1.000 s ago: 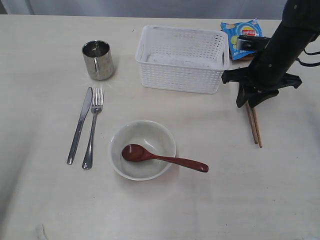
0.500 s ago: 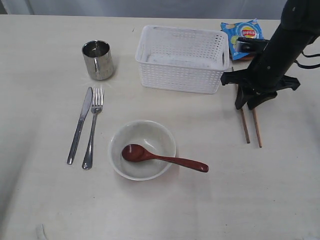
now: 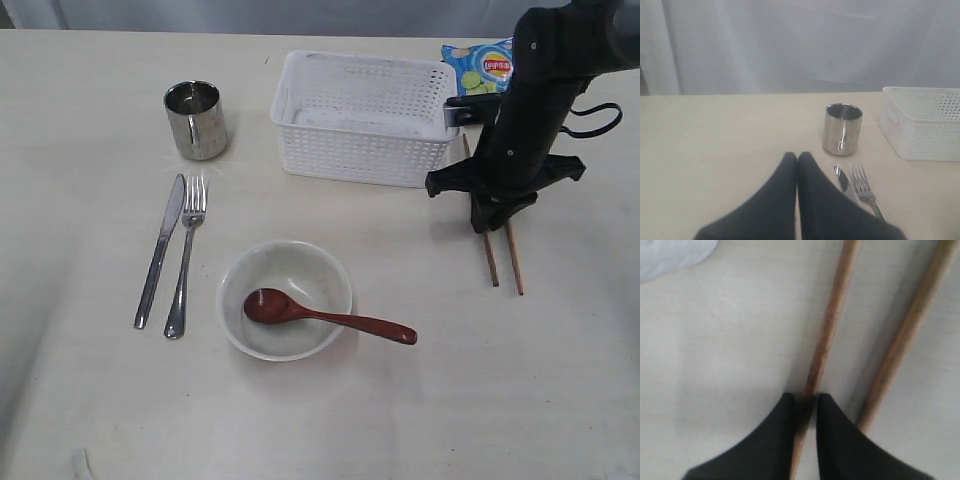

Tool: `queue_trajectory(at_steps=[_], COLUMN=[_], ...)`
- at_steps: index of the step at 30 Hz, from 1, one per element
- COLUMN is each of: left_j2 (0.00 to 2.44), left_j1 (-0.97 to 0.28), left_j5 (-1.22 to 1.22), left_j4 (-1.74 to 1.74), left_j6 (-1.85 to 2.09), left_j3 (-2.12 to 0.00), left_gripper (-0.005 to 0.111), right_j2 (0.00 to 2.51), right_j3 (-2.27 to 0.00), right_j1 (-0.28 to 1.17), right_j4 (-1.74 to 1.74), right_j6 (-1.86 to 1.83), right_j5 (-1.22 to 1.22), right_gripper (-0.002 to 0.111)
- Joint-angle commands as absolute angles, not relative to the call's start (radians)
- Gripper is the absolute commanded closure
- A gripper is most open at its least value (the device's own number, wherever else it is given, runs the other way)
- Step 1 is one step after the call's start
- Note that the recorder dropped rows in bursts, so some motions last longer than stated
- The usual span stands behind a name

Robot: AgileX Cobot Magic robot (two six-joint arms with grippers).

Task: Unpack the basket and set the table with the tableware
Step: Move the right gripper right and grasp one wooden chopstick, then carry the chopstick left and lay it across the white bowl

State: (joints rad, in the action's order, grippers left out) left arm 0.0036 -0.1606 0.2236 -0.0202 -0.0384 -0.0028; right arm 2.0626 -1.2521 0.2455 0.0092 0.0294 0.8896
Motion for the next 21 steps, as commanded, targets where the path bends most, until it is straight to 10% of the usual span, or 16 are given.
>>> queue_trajectory(at_steps=[1, 21], left_j2=[0.0, 0.0], left_j1=[-0.162, -0.162], left_j5=[0.213, 0.213], left_j4=[-0.034, -0.034], left_j6=[-0.038, -0.038], left_j3=[0.0, 0.0], left_gripper=[0.107, 0.107], right_j2=[2.086, 1.584], right_j3=[-1.244, -1.244], right_j1=[0.247, 0.306], right_j4=[-0.028, 0.116], right_j6=[0.037, 0.034], right_j5=[0.892, 0.955], right_gripper=[0.109, 0.109])
